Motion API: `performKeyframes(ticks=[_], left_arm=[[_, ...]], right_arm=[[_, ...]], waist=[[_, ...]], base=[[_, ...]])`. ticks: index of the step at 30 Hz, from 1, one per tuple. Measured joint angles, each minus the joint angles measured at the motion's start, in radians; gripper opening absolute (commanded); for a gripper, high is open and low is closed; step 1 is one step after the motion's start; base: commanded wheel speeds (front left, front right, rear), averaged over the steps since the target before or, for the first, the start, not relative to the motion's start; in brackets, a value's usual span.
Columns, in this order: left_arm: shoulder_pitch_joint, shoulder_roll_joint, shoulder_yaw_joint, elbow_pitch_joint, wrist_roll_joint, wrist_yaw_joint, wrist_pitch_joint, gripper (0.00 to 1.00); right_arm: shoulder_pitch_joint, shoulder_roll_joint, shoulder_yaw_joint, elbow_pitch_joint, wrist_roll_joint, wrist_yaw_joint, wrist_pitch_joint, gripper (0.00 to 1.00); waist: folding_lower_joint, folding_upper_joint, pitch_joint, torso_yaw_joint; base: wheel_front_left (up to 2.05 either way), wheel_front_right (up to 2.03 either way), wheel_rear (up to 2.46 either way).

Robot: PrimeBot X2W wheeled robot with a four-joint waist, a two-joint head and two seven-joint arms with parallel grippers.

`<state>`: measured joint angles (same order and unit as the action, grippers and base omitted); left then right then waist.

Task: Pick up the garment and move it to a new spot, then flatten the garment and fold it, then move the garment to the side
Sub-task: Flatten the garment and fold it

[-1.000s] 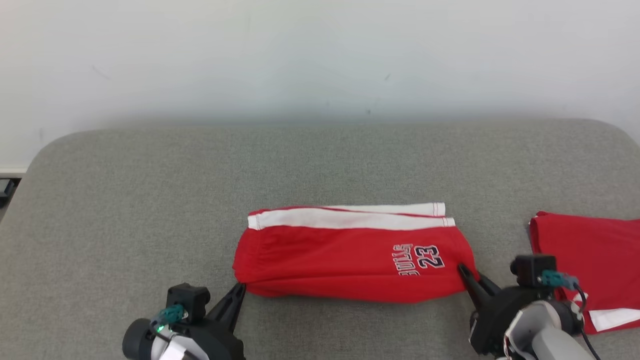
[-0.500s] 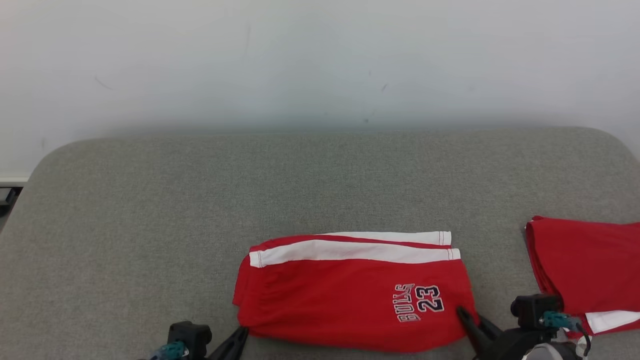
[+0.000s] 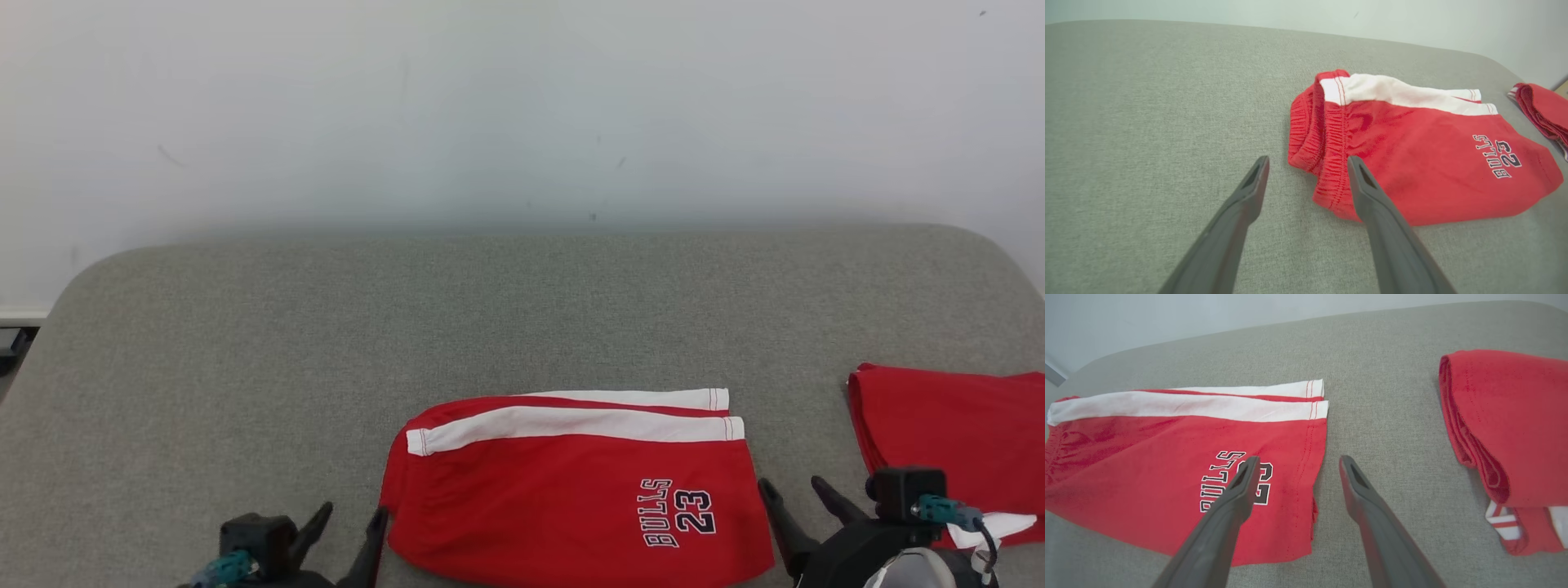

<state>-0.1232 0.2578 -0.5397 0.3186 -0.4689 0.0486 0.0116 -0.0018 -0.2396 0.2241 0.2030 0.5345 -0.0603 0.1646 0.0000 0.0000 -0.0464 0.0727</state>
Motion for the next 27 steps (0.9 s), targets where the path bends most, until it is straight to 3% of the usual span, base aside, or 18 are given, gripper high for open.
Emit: performKeyframes(ticks=[6, 21, 27], left_arm=[[0.025, -0.004, 0.1, -0.046, -0.008, 0.057, -0.085, 1.0], [0.143, 0.022, 0.264, -0.122, -0.035, 0.074, -0.167, 1.0], [0.174, 0.009, 0.26, -0.142, -0.024, 0.075, -0.169, 1.0]], right_arm=[[0.0, 0.025, -0.054, -0.046, -0.004, -0.034, -0.063, 1.0], [0.037, 0.098, -0.103, -0.077, -0.063, -0.063, -0.198, 1.0], [0.055, 0.1, -0.138, -0.078, -0.07, -0.063, -0.223, 1.0]], waist=[[0.0, 0.0, -0.037, -0.012], [-0.0001, 0.0, -0.118, -0.073], [0.0, 0.0, -0.118, -0.107]], base=[[0.0, 0.0, 0.0], [0.0, 0.0, 0.0], [0.0, 0.0, 0.0]])
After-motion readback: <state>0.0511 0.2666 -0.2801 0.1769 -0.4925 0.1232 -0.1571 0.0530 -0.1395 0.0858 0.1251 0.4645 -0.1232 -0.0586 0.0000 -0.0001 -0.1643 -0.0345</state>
